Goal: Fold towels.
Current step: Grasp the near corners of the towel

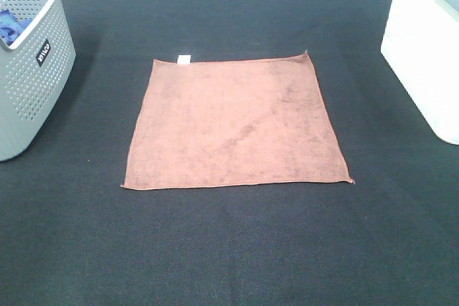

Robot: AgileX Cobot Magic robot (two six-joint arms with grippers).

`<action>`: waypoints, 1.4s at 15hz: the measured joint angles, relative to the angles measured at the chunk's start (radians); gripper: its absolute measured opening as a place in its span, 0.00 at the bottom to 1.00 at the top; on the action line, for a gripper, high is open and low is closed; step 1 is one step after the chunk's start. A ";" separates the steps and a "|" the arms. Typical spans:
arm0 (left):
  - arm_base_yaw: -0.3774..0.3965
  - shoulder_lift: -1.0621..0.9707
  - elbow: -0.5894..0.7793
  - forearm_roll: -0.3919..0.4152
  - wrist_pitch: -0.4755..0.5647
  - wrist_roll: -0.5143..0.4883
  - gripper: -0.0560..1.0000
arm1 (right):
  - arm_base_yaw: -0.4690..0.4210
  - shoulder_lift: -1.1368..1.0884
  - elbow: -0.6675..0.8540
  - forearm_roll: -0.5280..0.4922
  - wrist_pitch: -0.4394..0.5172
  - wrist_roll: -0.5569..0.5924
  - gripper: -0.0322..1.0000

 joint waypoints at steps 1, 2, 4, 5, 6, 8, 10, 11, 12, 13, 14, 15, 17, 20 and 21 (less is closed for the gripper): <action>0.000 0.000 0.000 0.000 0.000 0.000 0.66 | 0.000 0.000 0.000 0.000 0.000 0.000 0.79; 0.000 0.000 0.000 0.000 0.000 0.000 0.66 | 0.000 0.000 0.000 0.000 0.000 0.000 0.79; 0.000 0.000 0.000 0.000 0.000 0.000 0.66 | 0.000 0.000 0.000 0.000 0.000 0.000 0.79; 0.000 0.000 0.000 0.000 0.000 0.000 0.66 | 0.000 0.000 0.000 0.000 0.000 0.000 0.79; 0.000 0.000 0.000 0.000 0.000 0.000 0.66 | 0.000 0.000 0.000 0.000 0.000 0.000 0.79; 0.000 0.000 0.000 0.000 0.000 0.000 0.66 | 0.000 0.000 0.000 0.000 0.000 0.000 0.79; 0.000 0.000 0.000 0.000 0.000 0.000 0.66 | 0.000 0.000 0.000 0.000 0.000 0.000 0.79; 0.000 0.000 0.000 0.000 0.000 0.000 0.66 | 0.000 0.000 0.000 0.000 0.000 0.000 0.79; 0.000 0.000 0.000 0.000 0.000 0.000 0.66 | 0.000 0.000 0.000 0.000 0.000 0.002 0.79; 0.000 0.000 0.000 0.000 0.000 0.000 0.66 | 0.000 0.000 0.000 0.000 0.000 0.010 0.79; 0.000 0.000 0.000 0.000 0.000 0.000 0.66 | 0.000 0.000 0.000 0.000 -0.001 0.024 0.78; 0.000 0.000 0.000 0.000 -0.001 0.000 0.66 | 0.000 0.003 0.000 0.000 -0.007 0.027 0.77; 0.000 0.000 -0.016 -0.001 -0.064 0.000 0.66 | 0.000 0.073 -0.012 0.000 -0.057 0.027 0.77; 0.000 0.000 -0.018 -0.044 -0.175 -0.015 0.66 | 0.000 0.169 -0.025 0.000 -0.119 0.027 0.76; 0.000 0.010 -0.014 -0.086 -0.227 -0.035 0.66 | 0.000 0.230 -0.035 0.000 -0.145 0.027 0.76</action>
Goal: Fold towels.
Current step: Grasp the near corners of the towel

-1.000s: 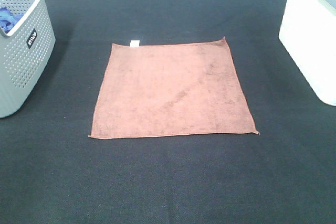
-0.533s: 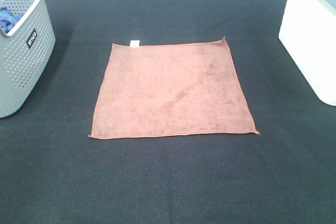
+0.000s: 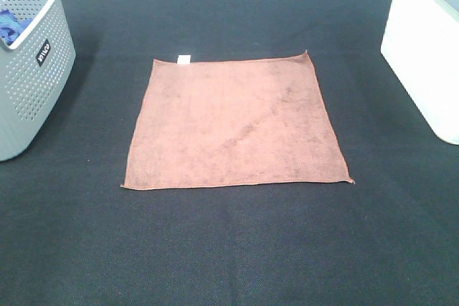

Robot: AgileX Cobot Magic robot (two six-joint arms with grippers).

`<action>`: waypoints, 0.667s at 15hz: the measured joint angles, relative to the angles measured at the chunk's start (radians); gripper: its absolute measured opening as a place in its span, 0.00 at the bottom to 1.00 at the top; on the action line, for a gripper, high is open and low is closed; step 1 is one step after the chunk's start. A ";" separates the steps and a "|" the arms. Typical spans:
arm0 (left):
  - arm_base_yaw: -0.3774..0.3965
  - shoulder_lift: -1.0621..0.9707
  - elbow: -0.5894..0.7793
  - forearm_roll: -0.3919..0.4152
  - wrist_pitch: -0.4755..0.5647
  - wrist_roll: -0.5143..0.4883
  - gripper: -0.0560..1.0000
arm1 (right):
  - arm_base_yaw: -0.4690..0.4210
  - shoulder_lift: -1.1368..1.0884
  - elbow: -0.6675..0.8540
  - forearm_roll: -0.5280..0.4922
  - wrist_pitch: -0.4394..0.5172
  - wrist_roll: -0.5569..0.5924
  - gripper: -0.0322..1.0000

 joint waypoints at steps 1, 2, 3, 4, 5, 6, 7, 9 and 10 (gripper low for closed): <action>0.000 0.048 0.016 -0.061 -0.071 -0.012 0.66 | 0.000 0.088 -0.015 0.017 -0.034 0.000 0.76; 0.000 0.095 0.022 -0.097 -0.093 -0.017 0.66 | 0.000 0.161 -0.028 0.037 -0.053 0.000 0.76; 0.000 0.161 0.025 -0.139 -0.106 -0.019 0.66 | 0.000 0.228 -0.039 0.060 -0.070 -0.001 0.76; 0.000 0.240 0.025 -0.183 -0.117 -0.019 0.66 | 0.000 0.307 -0.056 0.090 -0.088 -0.008 0.76; 0.000 0.365 0.025 -0.249 -0.118 0.001 0.66 | 0.000 0.425 -0.091 0.138 -0.096 -0.035 0.76; 0.000 0.451 0.025 -0.290 -0.119 0.028 0.66 | 0.000 0.509 -0.117 0.169 -0.097 -0.054 0.76; 0.000 0.554 0.025 -0.343 -0.121 0.079 0.66 | 0.000 0.581 -0.144 0.200 -0.099 -0.065 0.76; 0.000 0.639 0.025 -0.395 -0.125 0.135 0.66 | 0.000 0.648 -0.172 0.226 -0.101 -0.069 0.76; 0.000 0.745 0.025 -0.461 -0.138 0.200 0.66 | 0.000 0.717 -0.193 0.251 -0.113 -0.071 0.76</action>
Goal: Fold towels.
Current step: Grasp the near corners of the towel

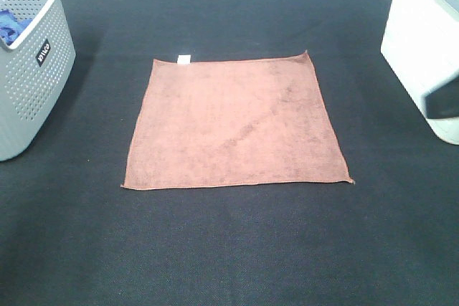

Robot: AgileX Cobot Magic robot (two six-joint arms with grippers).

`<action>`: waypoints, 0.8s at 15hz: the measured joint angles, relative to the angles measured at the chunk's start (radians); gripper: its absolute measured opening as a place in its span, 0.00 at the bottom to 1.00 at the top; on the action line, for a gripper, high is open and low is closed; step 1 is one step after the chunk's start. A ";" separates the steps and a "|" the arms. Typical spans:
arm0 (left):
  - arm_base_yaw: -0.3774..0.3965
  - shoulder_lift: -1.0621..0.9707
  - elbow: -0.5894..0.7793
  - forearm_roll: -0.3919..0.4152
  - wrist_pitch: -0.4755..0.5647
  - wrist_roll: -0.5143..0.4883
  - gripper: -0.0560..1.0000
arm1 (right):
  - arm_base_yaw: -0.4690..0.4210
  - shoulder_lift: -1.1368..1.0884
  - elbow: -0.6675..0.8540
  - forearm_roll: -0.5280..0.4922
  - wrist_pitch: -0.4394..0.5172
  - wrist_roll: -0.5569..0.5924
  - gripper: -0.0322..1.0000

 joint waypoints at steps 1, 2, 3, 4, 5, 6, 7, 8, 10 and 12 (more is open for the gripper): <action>0.000 0.155 0.000 -0.107 -0.017 0.096 0.66 | 0.000 0.057 -0.015 0.015 -0.008 -0.003 0.76; 0.000 0.245 0.000 -0.189 -0.028 0.171 0.66 | 0.000 0.149 -0.031 0.023 -0.022 -0.006 0.76; 0.000 0.328 0.000 -0.268 -0.037 0.243 0.66 | 0.000 0.206 -0.042 0.028 -0.029 -0.007 0.76; 0.000 0.406 0.000 -0.346 -0.039 0.320 0.66 | 0.000 0.263 -0.049 0.046 -0.036 -0.008 0.76; 0.000 0.489 0.000 -0.433 -0.041 0.409 0.66 | 0.000 0.327 -0.060 0.068 -0.041 -0.025 0.76; 0.000 0.565 0.000 -0.521 -0.042 0.498 0.66 | 0.000 0.391 -0.075 0.102 -0.050 -0.060 0.76; 0.000 0.660 0.000 -0.631 -0.045 0.614 0.66 | 0.000 0.476 -0.106 0.154 -0.060 -0.117 0.76; 0.000 0.730 -0.002 -0.714 -0.047 0.705 0.66 | 0.000 0.542 -0.131 0.183 -0.061 -0.158 0.76; 0.000 0.791 -0.006 -0.780 -0.048 0.779 0.66 | 0.000 0.608 -0.162 0.199 -0.062 -0.191 0.76; 0.000 0.940 -0.075 -0.873 -0.048 0.895 0.66 | -0.024 0.753 -0.238 0.222 -0.061 -0.236 0.76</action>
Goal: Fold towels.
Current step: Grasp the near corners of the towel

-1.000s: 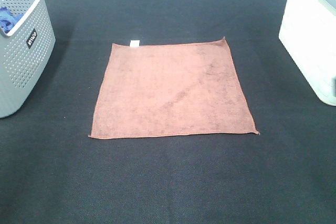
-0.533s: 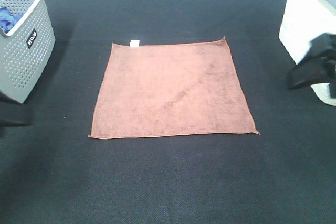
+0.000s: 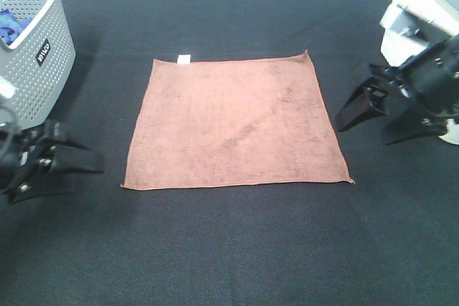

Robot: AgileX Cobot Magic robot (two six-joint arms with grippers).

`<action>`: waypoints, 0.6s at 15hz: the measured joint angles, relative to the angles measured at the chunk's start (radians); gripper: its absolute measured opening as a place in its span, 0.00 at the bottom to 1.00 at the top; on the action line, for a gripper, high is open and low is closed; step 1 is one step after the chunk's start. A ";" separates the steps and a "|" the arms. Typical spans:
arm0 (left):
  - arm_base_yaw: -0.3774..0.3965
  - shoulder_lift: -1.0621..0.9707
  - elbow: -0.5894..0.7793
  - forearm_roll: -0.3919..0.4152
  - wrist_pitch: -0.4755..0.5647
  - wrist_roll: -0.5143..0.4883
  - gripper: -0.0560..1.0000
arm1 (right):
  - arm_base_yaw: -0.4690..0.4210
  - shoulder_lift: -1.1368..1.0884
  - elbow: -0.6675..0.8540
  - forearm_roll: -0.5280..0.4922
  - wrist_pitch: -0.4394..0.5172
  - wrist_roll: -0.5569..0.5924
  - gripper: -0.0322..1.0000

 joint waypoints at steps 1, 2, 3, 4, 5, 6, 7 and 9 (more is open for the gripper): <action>0.000 0.052 -0.041 -0.007 0.000 0.010 0.66 | -0.035 0.054 -0.024 0.025 0.000 -0.032 0.76; 0.000 0.116 -0.097 -0.007 -0.001 0.017 0.66 | -0.082 0.139 -0.056 0.078 0.009 -0.102 0.76; 0.000 0.153 -0.128 -0.007 -0.001 0.020 0.66 | -0.097 0.186 -0.074 0.107 0.011 -0.142 0.76; 0.000 0.192 -0.161 -0.007 -0.001 0.020 0.66 | -0.099 0.229 -0.090 0.126 0.018 -0.168 0.76; 0.000 0.238 -0.206 -0.007 -0.001 0.020 0.66 | -0.099 0.293 -0.118 0.136 0.024 -0.186 0.76; 0.000 0.266 -0.235 -0.007 -0.002 0.020 0.66 | -0.099 0.325 -0.137 0.136 0.024 -0.196 0.76; 0.000 0.266 -0.235 -0.007 -0.002 0.020 0.66 | -0.099 0.325 -0.137 0.136 0.024 -0.196 0.76; -0.012 0.321 -0.295 -0.007 -0.004 0.020 0.66 | -0.099 0.370 -0.168 0.149 0.026 -0.199 0.76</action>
